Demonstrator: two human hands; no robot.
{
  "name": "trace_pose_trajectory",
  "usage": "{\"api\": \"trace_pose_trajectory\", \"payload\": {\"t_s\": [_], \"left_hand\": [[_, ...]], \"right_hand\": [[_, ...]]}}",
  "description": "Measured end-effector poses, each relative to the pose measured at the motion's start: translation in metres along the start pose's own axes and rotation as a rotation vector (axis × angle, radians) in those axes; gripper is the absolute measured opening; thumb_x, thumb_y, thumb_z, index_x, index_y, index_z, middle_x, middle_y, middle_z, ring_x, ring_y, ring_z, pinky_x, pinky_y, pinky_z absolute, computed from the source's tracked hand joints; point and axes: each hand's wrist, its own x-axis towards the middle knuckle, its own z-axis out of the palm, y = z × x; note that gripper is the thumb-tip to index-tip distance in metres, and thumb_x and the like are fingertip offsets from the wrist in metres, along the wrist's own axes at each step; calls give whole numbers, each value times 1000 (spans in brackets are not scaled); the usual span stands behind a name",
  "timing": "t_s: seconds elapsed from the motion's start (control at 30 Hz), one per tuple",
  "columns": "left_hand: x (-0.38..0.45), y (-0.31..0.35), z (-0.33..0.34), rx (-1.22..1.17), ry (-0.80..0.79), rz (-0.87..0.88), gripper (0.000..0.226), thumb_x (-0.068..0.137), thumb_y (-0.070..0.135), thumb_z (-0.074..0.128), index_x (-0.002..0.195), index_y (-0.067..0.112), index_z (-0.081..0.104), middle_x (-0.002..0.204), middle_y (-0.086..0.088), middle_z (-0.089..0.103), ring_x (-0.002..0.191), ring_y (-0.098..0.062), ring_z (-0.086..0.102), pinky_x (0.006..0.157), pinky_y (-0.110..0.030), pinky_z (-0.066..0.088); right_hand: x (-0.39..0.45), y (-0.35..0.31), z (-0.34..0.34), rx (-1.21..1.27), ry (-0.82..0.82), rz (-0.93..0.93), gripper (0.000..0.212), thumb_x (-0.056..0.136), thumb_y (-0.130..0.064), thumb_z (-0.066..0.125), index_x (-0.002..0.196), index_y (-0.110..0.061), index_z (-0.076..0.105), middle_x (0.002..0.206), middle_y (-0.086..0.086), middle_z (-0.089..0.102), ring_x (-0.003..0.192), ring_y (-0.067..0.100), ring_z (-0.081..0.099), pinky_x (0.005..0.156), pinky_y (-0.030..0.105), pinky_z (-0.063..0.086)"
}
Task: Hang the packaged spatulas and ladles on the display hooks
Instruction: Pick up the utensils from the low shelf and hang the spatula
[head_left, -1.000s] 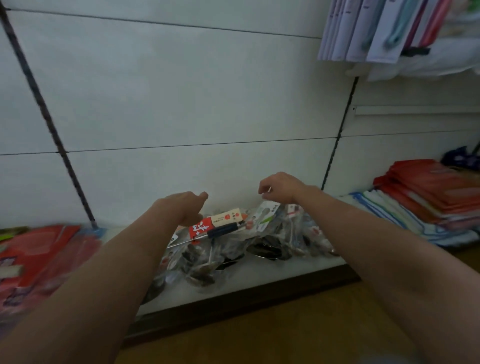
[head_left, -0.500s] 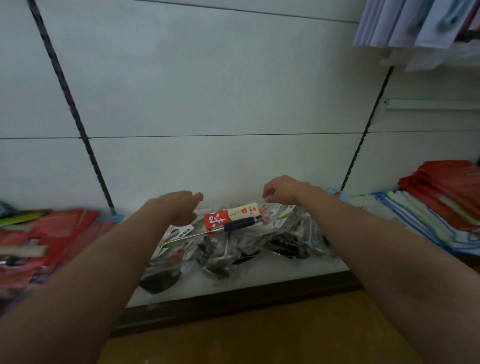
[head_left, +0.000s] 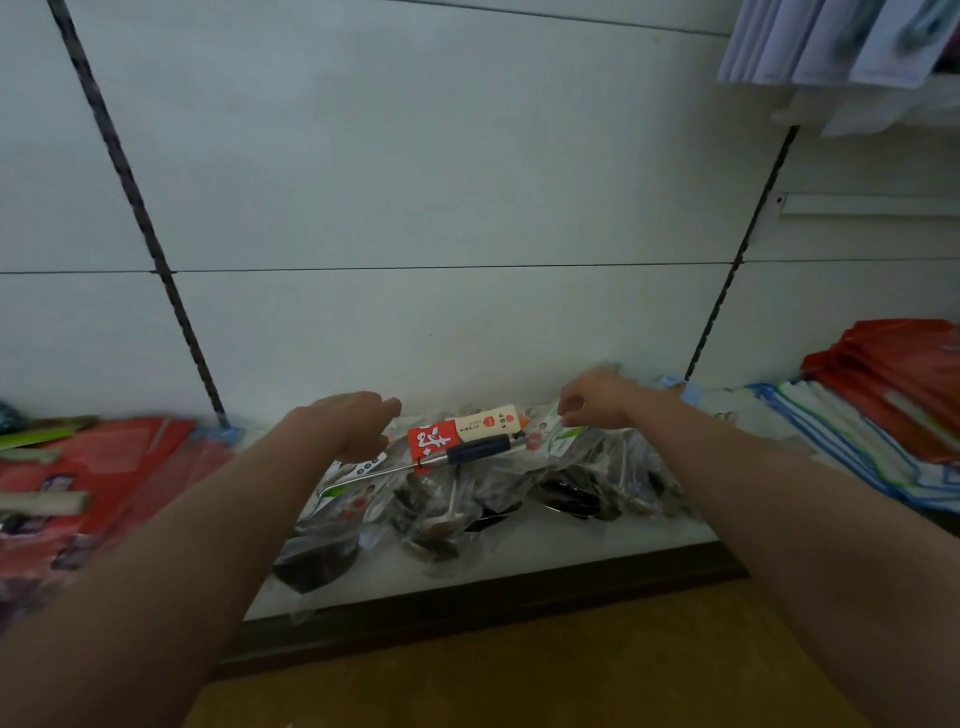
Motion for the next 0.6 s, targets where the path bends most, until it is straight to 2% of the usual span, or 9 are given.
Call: {"api": "trace_pose_trajectory", "payload": {"t_s": [0.13,0.27,0.37,0.43,0.53,0.6], "left_hand": [[18,17,8,3,-21,43,46,95,27,48,139,19,35,138,-7,47,125,-24,47,103,-39,41],[35,26,20,13,-49,74,49,93,28,51,139,19,35,135,-8,49,122,-26,49,101,-41,42],[42,31,26,25,-60,84,52,93,32,51,141,18,34,137,-10,48,124,-28,48,101,-41,42],[47,31,30,10,-72,69,52,93,29,50,142,17,33,137,-10,48,124,-28,48,100,-40,42],[56,30,41,-17,-114,39,48,93,20,51,138,15,37,135,-11,50,121,-26,51,99,-37,44],[60,30,49,-22,-140,5,47,92,15,51,137,15,39,135,-10,50,121,-25,51,100,-36,43]], "right_hand": [[7,9,7,0,-6,10,32,94,-28,54,121,-13,60,127,6,58,115,21,53,86,26,39],[25,5,23,-25,-56,2,32,94,-27,54,122,-13,59,128,6,57,115,21,53,93,29,41],[37,-6,34,-4,-65,-30,32,93,-29,55,122,-16,59,127,6,58,112,21,54,89,28,41],[48,-16,41,-5,-69,-74,33,93,-27,55,125,-19,57,131,6,56,114,22,53,90,28,41],[65,-33,55,-61,-76,-155,39,92,-25,53,131,-24,52,137,5,50,122,24,48,100,34,38],[74,-42,65,-132,-63,-208,38,92,-26,51,130,-25,50,134,6,52,120,25,49,98,37,38]]}}
